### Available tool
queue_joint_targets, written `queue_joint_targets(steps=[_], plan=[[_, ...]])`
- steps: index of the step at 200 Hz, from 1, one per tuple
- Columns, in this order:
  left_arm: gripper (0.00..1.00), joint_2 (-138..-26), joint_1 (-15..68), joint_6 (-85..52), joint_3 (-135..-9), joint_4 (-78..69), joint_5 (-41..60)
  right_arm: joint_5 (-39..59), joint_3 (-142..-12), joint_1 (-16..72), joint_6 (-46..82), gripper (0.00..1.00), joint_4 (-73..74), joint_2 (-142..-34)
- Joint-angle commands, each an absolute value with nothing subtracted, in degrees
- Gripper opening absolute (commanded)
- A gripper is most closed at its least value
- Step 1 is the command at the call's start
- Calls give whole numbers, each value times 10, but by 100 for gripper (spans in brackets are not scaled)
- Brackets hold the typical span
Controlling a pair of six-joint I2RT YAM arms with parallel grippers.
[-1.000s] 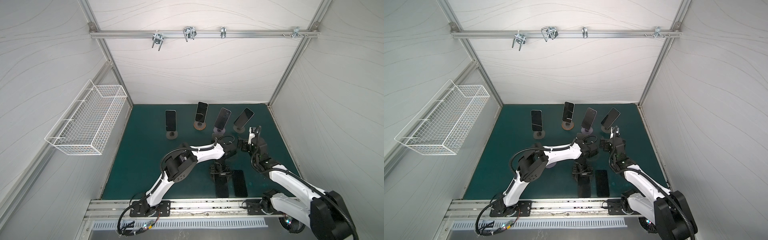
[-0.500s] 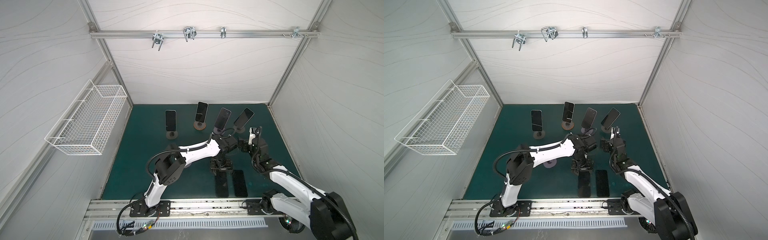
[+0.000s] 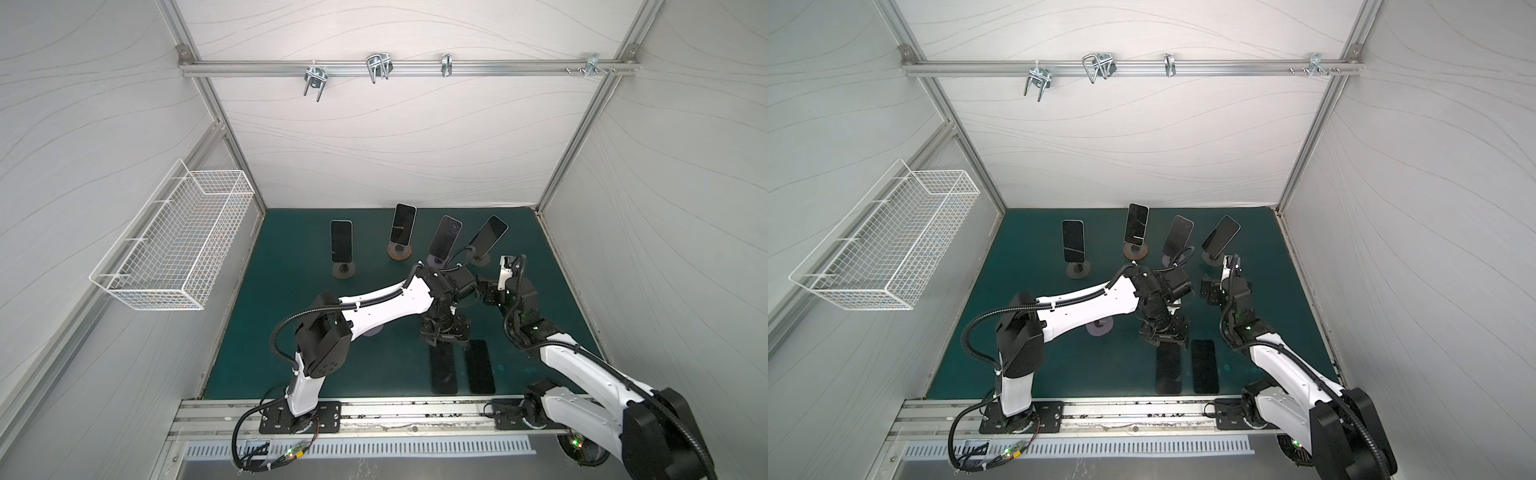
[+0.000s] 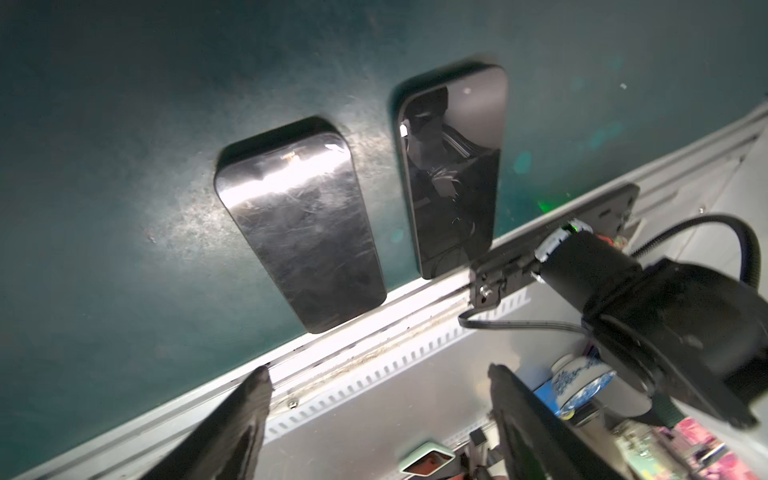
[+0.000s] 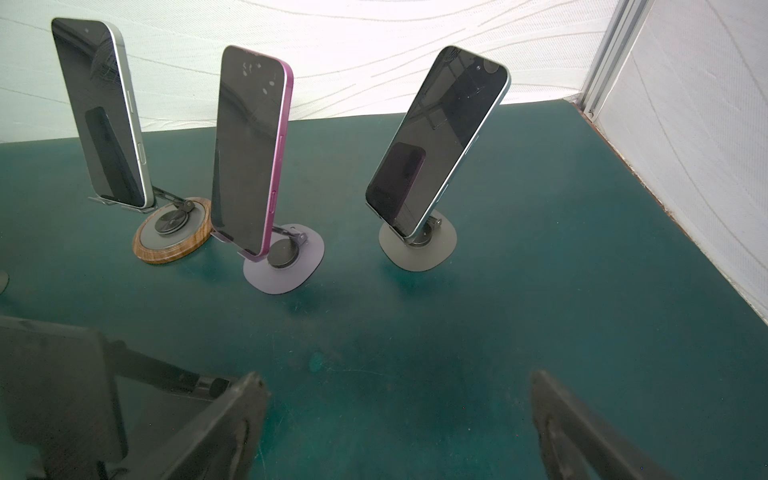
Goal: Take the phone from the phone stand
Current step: 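Raise the left gripper and swing it toward the phone on the grey stand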
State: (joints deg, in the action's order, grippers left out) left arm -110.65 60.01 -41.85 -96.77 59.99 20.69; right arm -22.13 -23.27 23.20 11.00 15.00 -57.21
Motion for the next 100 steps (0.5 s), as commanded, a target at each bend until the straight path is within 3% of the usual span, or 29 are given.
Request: queue_joint_targets(steps=[1,43,67,100], plan=[[86,-1070,601,-344,-1015,606,166,-223,-226,229,113,99,164,-559],[94,-995,573,-261,-1023,587,72,-227,-233,229,122,99,143,-559],[99,-939,506,-214,-993,550,76,-227,-233,229,121,99,144,-559],[100,-856,387,-147,-928,490,61,-228,-237,230,121,99,141,-563]])
